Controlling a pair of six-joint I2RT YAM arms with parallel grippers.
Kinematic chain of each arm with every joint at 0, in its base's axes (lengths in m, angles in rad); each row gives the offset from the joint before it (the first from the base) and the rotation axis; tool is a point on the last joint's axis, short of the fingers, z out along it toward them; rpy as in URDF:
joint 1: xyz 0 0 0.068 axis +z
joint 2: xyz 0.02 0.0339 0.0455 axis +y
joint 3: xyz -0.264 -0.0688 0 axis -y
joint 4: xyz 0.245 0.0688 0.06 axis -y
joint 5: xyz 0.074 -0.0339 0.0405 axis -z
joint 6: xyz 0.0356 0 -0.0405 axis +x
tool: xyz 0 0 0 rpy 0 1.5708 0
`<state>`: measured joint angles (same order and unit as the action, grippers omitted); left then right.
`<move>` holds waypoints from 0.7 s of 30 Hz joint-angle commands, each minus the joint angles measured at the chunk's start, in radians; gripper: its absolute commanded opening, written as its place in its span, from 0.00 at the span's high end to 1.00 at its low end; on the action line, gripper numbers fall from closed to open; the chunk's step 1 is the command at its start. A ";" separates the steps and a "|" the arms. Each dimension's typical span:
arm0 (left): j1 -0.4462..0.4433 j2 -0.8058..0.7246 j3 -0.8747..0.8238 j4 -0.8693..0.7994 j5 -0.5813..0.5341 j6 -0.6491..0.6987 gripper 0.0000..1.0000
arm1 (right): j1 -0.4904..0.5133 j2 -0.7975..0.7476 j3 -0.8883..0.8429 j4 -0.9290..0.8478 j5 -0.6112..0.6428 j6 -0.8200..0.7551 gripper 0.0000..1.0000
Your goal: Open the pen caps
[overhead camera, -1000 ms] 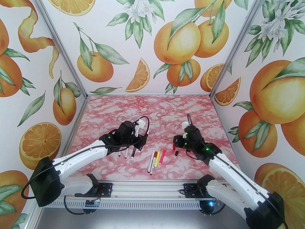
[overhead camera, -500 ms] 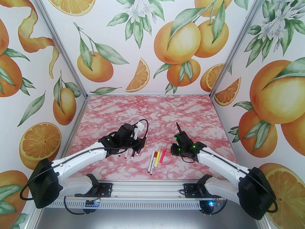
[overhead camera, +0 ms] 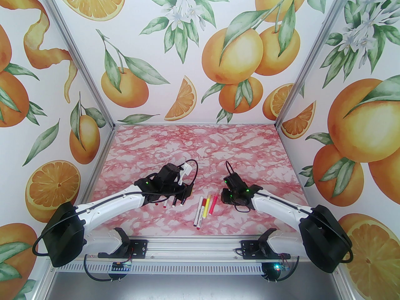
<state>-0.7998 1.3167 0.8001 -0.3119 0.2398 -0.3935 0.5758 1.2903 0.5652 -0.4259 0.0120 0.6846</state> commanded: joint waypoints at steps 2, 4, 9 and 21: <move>-0.004 0.012 0.026 -0.003 -0.006 0.008 1.00 | 0.011 0.005 -0.004 0.012 0.046 0.011 0.73; -0.004 0.023 0.023 -0.012 -0.022 0.010 1.00 | 0.011 0.005 -0.004 0.012 0.046 0.012 0.70; -0.006 0.042 0.021 -0.012 -0.024 0.011 1.00 | 0.012 -0.002 -0.007 -0.004 0.063 0.010 0.69; -0.021 0.074 0.010 -0.041 -0.103 0.000 0.99 | 0.017 -0.194 0.011 -0.055 0.033 -0.023 0.69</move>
<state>-0.8074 1.3605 0.8001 -0.3222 0.2070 -0.3901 0.5823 1.1919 0.5652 -0.4557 0.0547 0.6865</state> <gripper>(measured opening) 0.180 0.304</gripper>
